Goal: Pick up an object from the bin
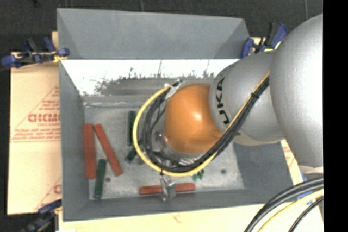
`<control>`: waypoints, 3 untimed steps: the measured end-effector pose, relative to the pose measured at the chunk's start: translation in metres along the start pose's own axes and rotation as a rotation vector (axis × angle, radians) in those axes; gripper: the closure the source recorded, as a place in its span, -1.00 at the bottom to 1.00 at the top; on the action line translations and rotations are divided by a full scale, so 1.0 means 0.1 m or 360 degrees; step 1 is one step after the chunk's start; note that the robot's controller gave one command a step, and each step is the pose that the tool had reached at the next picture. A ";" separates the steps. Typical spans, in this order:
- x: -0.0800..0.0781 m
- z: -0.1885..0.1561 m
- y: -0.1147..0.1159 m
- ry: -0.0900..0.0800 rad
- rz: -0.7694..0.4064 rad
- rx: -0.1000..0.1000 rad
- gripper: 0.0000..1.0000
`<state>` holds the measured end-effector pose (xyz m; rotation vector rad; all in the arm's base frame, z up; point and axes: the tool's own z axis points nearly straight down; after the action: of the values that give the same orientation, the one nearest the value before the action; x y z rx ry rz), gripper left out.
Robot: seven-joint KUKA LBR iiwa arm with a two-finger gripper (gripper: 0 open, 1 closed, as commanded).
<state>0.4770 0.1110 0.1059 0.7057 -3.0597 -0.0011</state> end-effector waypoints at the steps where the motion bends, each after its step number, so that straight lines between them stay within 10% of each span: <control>1: 0.19 0.33 -0.34 -0.0012 0.0047 0.0006 1.00; 2: 0.14 0.32 -0.35 -0.0045 0.0044 0.0013 -1.00; 3: 0.19 0.34 -0.34 -0.0015 0.0041 0.0006 1.00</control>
Offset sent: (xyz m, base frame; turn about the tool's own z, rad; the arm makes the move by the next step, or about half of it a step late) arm 0.0000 0.0000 0.0000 0.0000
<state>0.4749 0.0722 0.0723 0.6682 -3.0781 0.0017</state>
